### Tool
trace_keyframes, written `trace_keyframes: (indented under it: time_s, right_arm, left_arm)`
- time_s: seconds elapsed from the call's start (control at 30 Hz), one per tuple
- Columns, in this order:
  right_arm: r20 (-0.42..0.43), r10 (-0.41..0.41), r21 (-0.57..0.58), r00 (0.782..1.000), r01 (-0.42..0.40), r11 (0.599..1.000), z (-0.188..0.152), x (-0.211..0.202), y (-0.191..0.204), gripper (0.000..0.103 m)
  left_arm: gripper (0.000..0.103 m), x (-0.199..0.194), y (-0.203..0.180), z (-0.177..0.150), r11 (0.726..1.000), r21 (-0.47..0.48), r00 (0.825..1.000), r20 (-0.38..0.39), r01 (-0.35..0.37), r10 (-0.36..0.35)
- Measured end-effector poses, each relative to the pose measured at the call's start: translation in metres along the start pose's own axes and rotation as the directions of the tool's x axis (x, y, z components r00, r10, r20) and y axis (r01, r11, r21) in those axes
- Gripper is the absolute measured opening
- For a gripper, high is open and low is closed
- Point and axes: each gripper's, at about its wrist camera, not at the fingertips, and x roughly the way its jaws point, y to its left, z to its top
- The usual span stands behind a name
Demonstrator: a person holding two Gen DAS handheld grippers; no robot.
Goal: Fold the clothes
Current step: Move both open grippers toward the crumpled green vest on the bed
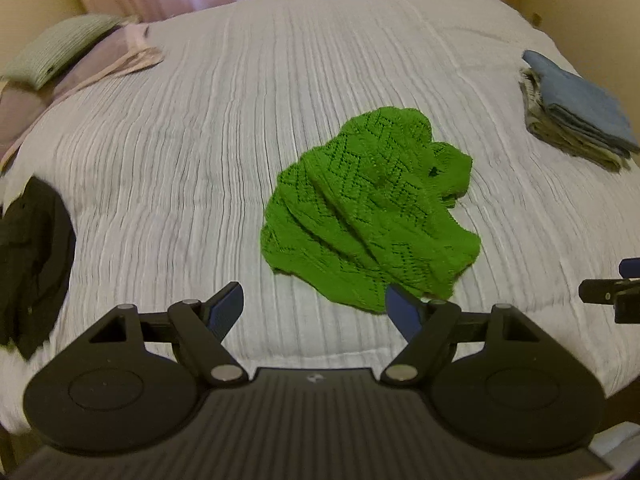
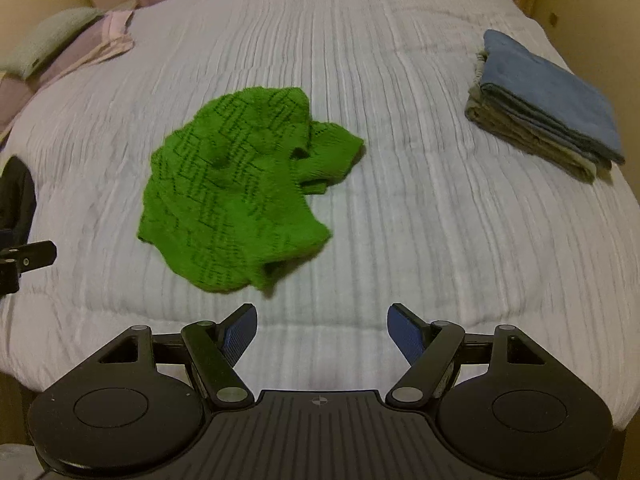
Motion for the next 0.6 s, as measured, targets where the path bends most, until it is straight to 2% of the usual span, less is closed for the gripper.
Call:
trace_keyframes:
  time_s: [0.23, 0.43, 0.6]
  right_arm:
    - [-0.041, 0.048, -0.13, 0.998, -0.053, 0.99, 0.005, 0.011, -0.024, 0.075]
    - [-0.066, 0.083, -0.173, 0.994, -0.093, 0.98, 0.009, 0.022, -0.023, 0.075]
    - [-0.065, 0.1, -0.188, 0.993, -0.111, 0.976, 0.014, 0.028, -0.017, 0.075]
  left_arm:
    - [0.075, -0.008, -0.021, -0.019, 0.992, -0.1, 0.997, -0.036, -0.076, 0.072]
    - [0.075, -0.011, -0.018, -0.03, 0.979, -0.156, 0.99, -0.071, -0.132, 0.122]
    - [0.075, -0.006, -0.014, -0.031, 0.973, -0.177, 0.987, -0.089, -0.146, 0.132]
